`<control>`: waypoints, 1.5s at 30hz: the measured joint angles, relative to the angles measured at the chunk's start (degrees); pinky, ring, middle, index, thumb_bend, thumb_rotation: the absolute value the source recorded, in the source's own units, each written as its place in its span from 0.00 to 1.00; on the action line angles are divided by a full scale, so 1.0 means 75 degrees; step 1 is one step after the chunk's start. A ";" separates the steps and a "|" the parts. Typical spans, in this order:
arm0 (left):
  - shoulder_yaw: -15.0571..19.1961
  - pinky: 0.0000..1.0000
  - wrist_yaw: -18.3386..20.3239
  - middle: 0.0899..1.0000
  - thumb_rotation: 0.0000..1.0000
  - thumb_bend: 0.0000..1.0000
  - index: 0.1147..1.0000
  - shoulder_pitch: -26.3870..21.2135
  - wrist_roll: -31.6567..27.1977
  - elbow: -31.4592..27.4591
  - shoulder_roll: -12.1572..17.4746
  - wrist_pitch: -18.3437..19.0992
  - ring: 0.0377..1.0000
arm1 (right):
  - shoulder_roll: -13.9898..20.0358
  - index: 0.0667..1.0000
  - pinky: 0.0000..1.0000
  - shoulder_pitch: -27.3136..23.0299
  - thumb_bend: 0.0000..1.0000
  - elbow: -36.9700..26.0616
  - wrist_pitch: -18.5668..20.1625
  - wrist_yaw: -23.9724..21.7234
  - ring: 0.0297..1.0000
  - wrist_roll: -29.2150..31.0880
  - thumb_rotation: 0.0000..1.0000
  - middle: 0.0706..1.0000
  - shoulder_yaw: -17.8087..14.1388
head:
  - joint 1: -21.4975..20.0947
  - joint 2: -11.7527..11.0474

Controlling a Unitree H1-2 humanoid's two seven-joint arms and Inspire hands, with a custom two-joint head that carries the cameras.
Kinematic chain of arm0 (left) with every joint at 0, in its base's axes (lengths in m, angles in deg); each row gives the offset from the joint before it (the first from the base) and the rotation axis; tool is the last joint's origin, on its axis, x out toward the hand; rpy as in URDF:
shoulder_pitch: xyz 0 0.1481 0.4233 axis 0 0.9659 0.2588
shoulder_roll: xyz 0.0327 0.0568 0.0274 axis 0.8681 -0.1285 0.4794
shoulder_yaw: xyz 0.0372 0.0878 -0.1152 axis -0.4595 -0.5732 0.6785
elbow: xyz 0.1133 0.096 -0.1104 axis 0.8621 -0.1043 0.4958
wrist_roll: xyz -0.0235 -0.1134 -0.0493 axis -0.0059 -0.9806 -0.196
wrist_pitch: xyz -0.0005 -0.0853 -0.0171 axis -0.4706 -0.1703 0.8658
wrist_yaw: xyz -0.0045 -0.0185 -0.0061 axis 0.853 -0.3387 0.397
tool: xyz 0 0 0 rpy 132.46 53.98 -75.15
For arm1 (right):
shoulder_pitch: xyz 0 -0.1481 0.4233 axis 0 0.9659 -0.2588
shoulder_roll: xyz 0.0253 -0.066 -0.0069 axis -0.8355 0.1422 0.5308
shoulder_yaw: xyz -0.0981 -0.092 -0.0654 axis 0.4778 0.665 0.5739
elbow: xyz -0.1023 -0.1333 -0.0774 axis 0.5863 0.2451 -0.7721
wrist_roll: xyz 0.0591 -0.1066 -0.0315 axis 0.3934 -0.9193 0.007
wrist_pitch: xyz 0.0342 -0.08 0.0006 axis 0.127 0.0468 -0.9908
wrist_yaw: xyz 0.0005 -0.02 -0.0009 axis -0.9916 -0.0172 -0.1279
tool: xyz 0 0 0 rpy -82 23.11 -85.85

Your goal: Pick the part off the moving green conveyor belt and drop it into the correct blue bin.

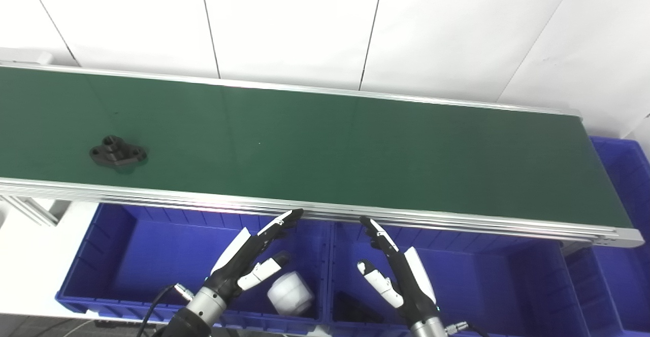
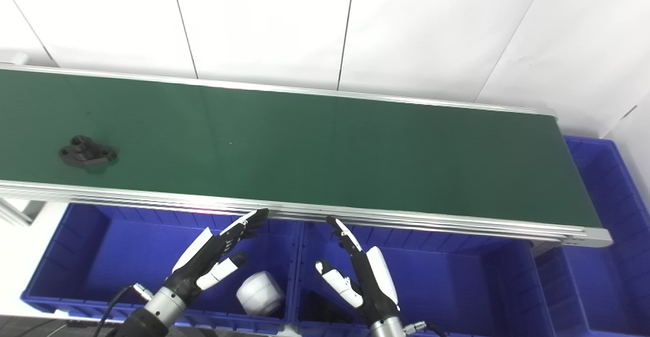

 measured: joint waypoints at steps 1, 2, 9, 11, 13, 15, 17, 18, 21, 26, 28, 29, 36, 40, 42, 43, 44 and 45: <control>0.0000 0.92 0.0001 0.96 1.00 0.63 0.94 0.0000 0.0000 -0.0002 0.0001 0.0006 0.95 | -0.0004 0.92 0.86 0.0000 0.71 -0.0010 0.0000 0.0000 0.90 0.0000 1.00 0.92 -0.0006 | 0.0000 0.0000; -0.0001 0.92 0.0001 0.96 1.00 0.63 0.94 0.0000 0.0002 -0.0003 0.0002 0.0016 0.95 | -0.0007 0.92 0.85 0.0000 0.72 -0.0019 0.0000 0.0000 0.90 0.0000 1.00 0.92 -0.0012 | 0.0035 -0.0023; -0.0022 0.92 0.0000 0.96 1.00 0.62 0.95 -0.0004 0.0019 0.0055 -0.0004 0.0019 0.95 | -0.0030 0.92 0.85 0.0001 0.72 0.0013 -0.0011 0.0004 0.90 0.0001 1.00 0.92 -0.0059 | 0.0595 -0.0234; -0.0048 0.91 -0.0010 0.96 1.00 0.62 0.95 -0.0004 0.0100 0.0121 -0.0020 0.0019 0.95 | -0.0012 0.92 0.85 0.0001 0.71 0.0115 -0.0060 0.0005 0.90 0.0003 1.00 0.92 -0.0091 | 0.0957 -0.0409; -0.0090 0.91 -0.0063 0.96 1.00 0.63 0.94 -0.0002 0.0203 0.0161 -0.0074 0.0009 0.95 | 0.0026 0.92 0.85 0.0033 0.73 0.0185 -0.0122 0.0005 0.90 0.0011 1.00 0.92 -0.0108 | 0.1510 -0.0772; -0.0110 0.91 -0.0148 0.96 0.99 0.63 0.94 -0.0004 0.0325 0.0287 -0.0150 -0.0026 0.95 | 0.0095 0.92 0.86 0.0081 0.73 0.0270 -0.0365 0.0005 0.90 0.0046 1.00 0.92 -0.0161 | 0.1709 -0.0959; -0.0135 0.91 -0.0237 0.96 0.98 0.65 0.94 -0.0001 0.0374 0.0511 -0.0275 -0.0071 0.95 | 0.0182 0.92 0.86 0.0096 0.72 0.0532 -0.0657 0.0018 0.90 0.0083 1.00 0.92 -0.0233 | 0.1757 -0.1019; -0.0158 0.90 -0.0253 0.96 0.98 0.65 0.95 0.0000 0.0387 0.0576 -0.0295 -0.0108 0.95 | 0.0213 0.92 0.86 0.0111 0.71 0.0640 -0.0759 0.0033 0.90 0.0096 0.99 0.92 -0.0268 | 0.1839 -0.1124; -0.0198 0.90 -0.0266 0.96 0.97 0.66 0.95 0.0029 0.0449 0.0793 -0.0385 -0.0315 0.95 | 0.0293 0.91 0.87 0.0121 0.70 0.0881 -0.0932 0.0118 0.90 0.0104 0.99 0.92 -0.0275 | 0.1957 -0.1464; -0.0221 0.89 -0.0480 0.96 0.98 0.68 0.95 0.0032 0.0563 0.1093 -0.0479 -0.0556 0.94 | 0.0445 0.91 0.87 0.0104 0.70 0.1099 -0.0967 0.0410 0.90 0.0181 0.96 0.92 -0.0093 | 0.1957 -0.1675; -0.0247 0.88 -0.0596 0.97 0.98 0.67 0.95 0.0030 0.0668 0.1175 -0.0497 -0.0574 0.94 | 0.0478 0.91 0.86 0.0078 0.68 0.1202 -0.0975 0.0491 0.90 0.0231 0.95 0.91 -0.0007 | 0.1957 -0.1769; -0.0271 0.88 -0.0614 0.97 0.98 0.67 0.95 0.0032 0.0678 0.1196 -0.0494 -0.0575 0.94 | 0.0500 0.91 0.86 0.0077 0.68 0.1218 -0.0977 0.0562 0.90 0.0237 0.94 0.91 0.0069 | 0.1957 -0.1839; -0.0368 0.87 -0.0767 0.97 0.98 0.67 0.95 0.0033 0.0695 0.1274 -0.0496 -0.0599 0.94 | 0.0693 0.91 0.86 -0.0055 0.69 0.1491 -0.0993 0.0887 0.89 0.0324 0.94 0.91 0.0433 | 0.2016 -0.2039; -0.0482 0.88 -0.0885 0.97 0.99 0.68 0.95 0.0024 0.0714 0.1434 -0.0481 -0.0604 0.94 | 0.0739 0.91 0.86 -0.0093 0.69 0.1558 -0.0994 0.1081 0.90 0.0371 0.92 0.91 0.0594 | 0.1981 -0.2237; -0.0566 0.89 -0.0946 0.97 1.00 0.68 0.95 0.0022 0.0778 0.1472 -0.0456 -0.0606 0.94 | 0.0766 0.91 0.86 -0.0115 0.69 0.1622 -0.0998 0.1103 0.90 0.0468 0.91 0.91 0.0687 | 0.1981 -0.2238; -0.0593 0.89 -0.0992 0.97 1.00 0.69 0.95 0.0019 0.0798 0.1478 -0.0447 -0.0608 0.94 | 0.0781 0.91 0.86 -0.0131 0.69 0.1660 -0.1029 0.1143 0.90 0.0501 0.91 0.91 0.0724 | 0.1969 -0.2296; -0.0615 0.89 -0.1040 0.97 0.99 0.68 0.95 0.0006 0.0827 0.1496 -0.0431 -0.0610 0.94 | 0.0800 0.90 0.85 -0.0152 0.68 0.1684 -0.1057 0.1175 0.90 0.0538 0.89 0.91 0.0769 | 0.1957 -0.2413; -0.0640 0.89 -0.1075 0.97 0.99 0.68 0.95 -0.0017 0.0832 0.1530 -0.0411 -0.0612 0.95 | 0.0828 0.90 0.85 -0.0174 0.68 0.1708 -0.1076 0.1219 0.89 0.0568 0.88 0.91 0.0818 | 0.1957 -0.2495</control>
